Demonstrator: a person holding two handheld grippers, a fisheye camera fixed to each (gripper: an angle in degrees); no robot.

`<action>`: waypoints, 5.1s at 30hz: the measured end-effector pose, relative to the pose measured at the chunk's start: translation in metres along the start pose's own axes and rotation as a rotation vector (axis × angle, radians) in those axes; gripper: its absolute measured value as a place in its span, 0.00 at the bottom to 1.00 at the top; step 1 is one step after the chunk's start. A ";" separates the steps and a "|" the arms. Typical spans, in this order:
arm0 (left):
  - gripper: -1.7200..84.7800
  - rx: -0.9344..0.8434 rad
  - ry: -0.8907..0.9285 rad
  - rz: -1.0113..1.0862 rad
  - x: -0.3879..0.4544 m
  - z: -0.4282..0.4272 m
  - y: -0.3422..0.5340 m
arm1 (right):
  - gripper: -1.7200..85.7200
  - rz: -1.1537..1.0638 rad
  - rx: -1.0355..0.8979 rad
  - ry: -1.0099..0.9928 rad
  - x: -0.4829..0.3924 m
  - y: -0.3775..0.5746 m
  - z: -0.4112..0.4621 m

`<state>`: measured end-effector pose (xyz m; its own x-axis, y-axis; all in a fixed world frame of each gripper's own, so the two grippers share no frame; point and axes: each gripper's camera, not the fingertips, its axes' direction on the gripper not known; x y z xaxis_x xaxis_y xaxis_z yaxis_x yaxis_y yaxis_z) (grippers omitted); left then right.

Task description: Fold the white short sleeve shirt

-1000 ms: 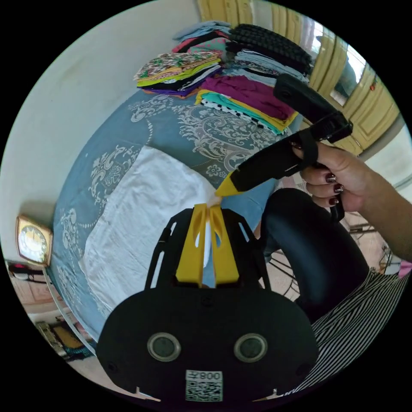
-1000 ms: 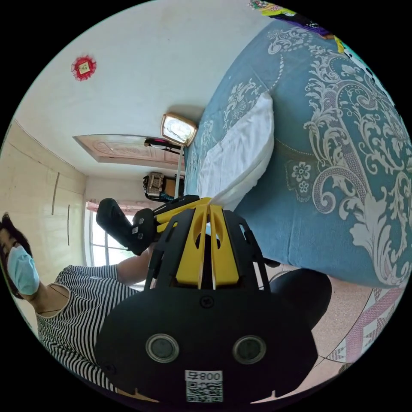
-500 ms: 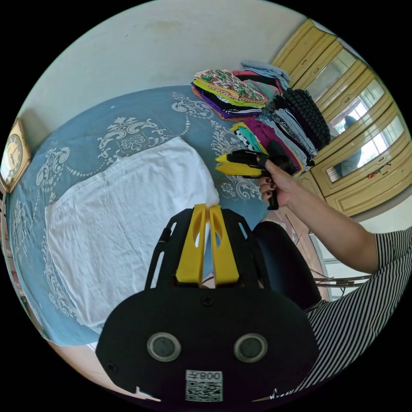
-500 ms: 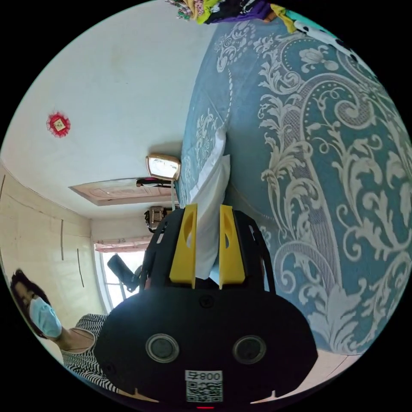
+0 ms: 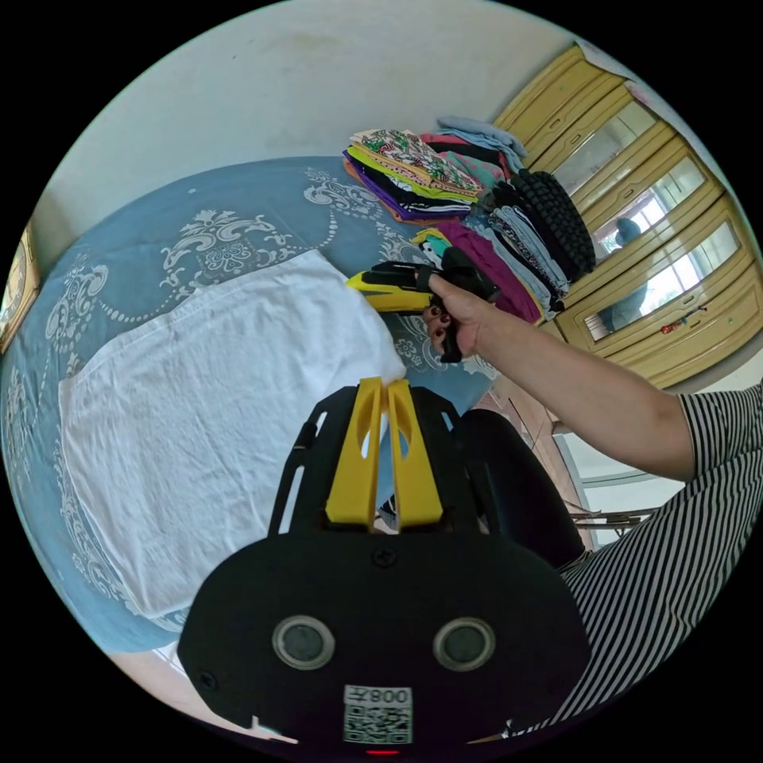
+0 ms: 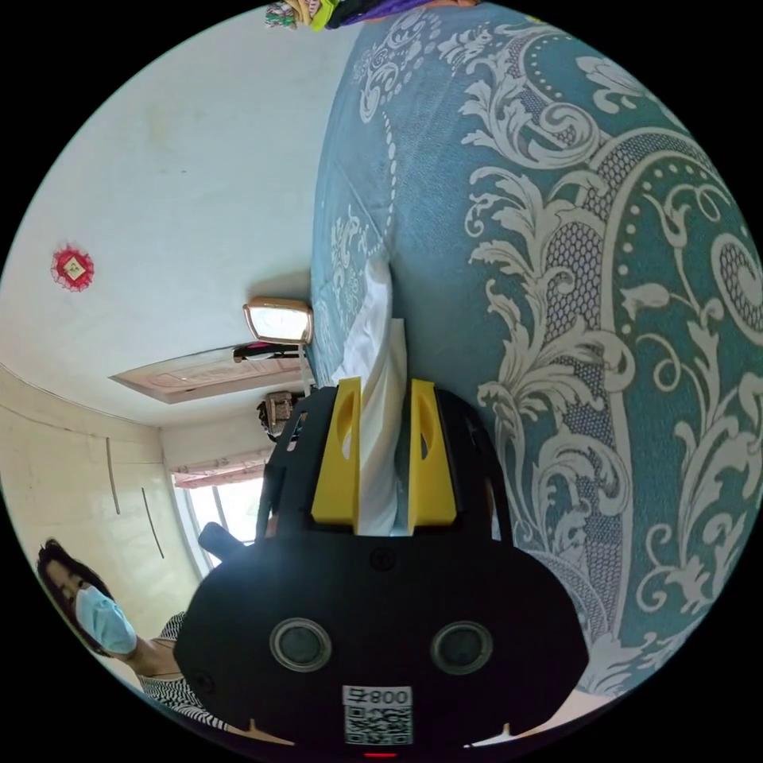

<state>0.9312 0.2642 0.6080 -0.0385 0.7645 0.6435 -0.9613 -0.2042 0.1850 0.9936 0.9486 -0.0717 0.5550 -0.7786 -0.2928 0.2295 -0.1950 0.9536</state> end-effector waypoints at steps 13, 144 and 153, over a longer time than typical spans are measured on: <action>0.03 -0.006 0.054 -0.014 -0.081 -0.092 0.034 | 0.05 -0.015 -0.029 0.028 -0.060 -0.056 0.086; 0.02 0.191 -0.101 -0.757 -0.547 -0.793 0.566 | 0.02 -1.348 -0.595 1.392 -1.020 0.604 0.579; 0.02 0.265 -0.073 -0.675 -0.518 -0.777 0.528 | 0.02 -1.054 -0.447 0.965 -1.017 0.491 0.525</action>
<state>0.2317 0.2356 -0.2053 0.5668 0.7350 0.3721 -0.6707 0.1493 0.7266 0.1221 1.3319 0.7315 0.2429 0.3172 -0.9167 0.9700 -0.0688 0.2332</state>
